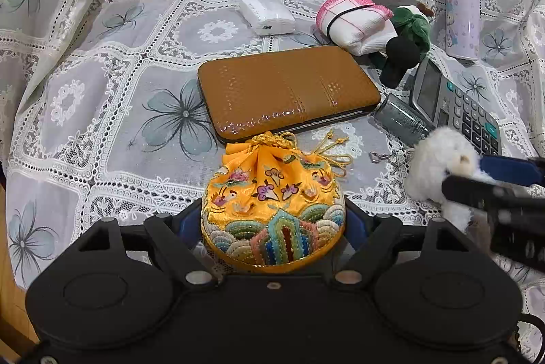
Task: Organize soft objects
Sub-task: 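Lift the pouch with the left gripper while the right gripper grasps the white plush lamb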
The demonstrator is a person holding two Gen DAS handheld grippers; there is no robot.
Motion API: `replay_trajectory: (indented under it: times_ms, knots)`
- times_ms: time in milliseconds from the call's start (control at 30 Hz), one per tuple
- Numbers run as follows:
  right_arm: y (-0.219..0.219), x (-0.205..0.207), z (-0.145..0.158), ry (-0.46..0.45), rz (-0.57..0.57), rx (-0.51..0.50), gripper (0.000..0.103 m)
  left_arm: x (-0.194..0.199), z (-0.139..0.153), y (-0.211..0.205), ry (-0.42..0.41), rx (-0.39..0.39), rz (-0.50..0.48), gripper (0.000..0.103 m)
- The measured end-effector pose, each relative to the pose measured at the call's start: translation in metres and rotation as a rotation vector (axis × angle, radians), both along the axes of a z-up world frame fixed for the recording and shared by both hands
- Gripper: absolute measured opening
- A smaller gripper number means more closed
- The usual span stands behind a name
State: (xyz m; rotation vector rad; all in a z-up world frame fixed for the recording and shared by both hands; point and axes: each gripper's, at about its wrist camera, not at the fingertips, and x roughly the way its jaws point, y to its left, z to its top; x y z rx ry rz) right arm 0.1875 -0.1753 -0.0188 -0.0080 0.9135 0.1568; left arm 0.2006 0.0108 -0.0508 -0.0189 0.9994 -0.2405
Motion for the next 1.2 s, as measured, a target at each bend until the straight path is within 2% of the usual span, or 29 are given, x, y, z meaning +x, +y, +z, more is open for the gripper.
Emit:
replay_trajectory:
  times_ms: [67, 167, 300, 533, 600, 733, 767, 933, 1200]
  knots:
    - [0.000, -0.006, -0.001, -0.006, 0.021, -0.015, 0.060, 0.000, 0.000, 0.000, 0.000, 0.003, 0.000, 0.077]
    - [0.001, -0.012, -0.005, -0.019, 0.048, -0.069, 0.068, 0.000, -0.001, 0.000, 0.001, 0.002, 0.000, 0.078]
    - [0.004, -0.011, -0.011, -0.030, 0.074, -0.131, 0.072, 0.002, -0.001, -0.002, 0.006, 0.003, 0.001, 0.080]
    - [0.006, 0.003, -0.023, -0.032, 0.087, -0.147, 0.073, 0.005, -0.001, -0.004, 0.008, 0.012, 0.003, 0.080]
    - [0.006, 0.007, -0.027, -0.038, 0.094, -0.161, 0.068, 0.006, -0.001, -0.003, 0.008, 0.011, 0.005, 0.080]
    - [0.003, 0.013, -0.024, -0.044, 0.097, -0.110, 0.060, 0.005, 0.000, -0.004, -0.004, 0.030, 0.003, 0.075]
    - [0.002, 0.014, -0.023, -0.047, 0.091, -0.099, 0.059, 0.005, 0.000, -0.004, -0.010, 0.033, -0.002, 0.071]
    - [-0.006, 0.022, -0.015, -0.084, 0.026, -0.035, 0.059, 0.005, 0.004, -0.003, -0.018, 0.018, 0.002, 0.066]
    - [-0.024, 0.029, 0.011, -0.140, -0.076, 0.031, 0.059, 0.003, 0.015, -0.004, -0.036, -0.002, 0.015, 0.065]
